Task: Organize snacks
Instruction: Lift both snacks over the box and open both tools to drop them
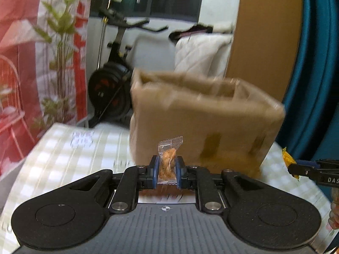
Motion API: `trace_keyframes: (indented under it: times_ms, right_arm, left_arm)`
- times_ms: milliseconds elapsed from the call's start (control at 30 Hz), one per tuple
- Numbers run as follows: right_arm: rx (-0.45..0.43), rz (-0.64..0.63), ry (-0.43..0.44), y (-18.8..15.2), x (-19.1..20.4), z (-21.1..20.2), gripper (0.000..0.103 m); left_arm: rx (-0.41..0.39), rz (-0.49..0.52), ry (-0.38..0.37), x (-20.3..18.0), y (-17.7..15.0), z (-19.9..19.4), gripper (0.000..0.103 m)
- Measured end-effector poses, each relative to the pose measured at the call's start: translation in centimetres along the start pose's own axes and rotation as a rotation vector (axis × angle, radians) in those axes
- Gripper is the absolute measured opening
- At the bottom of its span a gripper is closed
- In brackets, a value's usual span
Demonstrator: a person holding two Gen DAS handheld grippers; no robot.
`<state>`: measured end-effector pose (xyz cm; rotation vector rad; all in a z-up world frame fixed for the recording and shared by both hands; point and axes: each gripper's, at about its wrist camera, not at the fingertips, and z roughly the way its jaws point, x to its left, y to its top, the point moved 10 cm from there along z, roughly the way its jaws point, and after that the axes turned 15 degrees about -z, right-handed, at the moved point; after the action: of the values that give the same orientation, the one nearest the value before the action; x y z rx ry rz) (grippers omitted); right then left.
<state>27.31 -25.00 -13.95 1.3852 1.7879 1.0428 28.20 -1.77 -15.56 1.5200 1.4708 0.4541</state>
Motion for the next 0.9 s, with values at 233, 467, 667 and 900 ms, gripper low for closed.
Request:
trace_keyframes:
  times_ms: [233,467,667,900]
  right_arm:
    - [-0.106,-0.044,-0.029,6.4,-2.6,-0.9,0.03]
    - [-0.124,-0.076,-0.04,13.2,-4.3,3.8,0.03]
    - [-0.05,-0.073,-0.069,14.6,-5.4,9.9,0.03]
    - [-0.034,-0.06,-0.111,14.1,-5.8,12.1,0.04]
  left_arm:
    - [-0.066,0.022,-0.052,-3.5,4.0,1.5,0.017]
    - [-0.075,0.01,-0.069,-5.2,8.2,5.7,0.017]
    - [-0.019,-0.005,-0.045,-5.7,9.3,10.7,0.018]
    - [0.004,-0.018,0.004,-4.5,8.9,12.1,0.054]
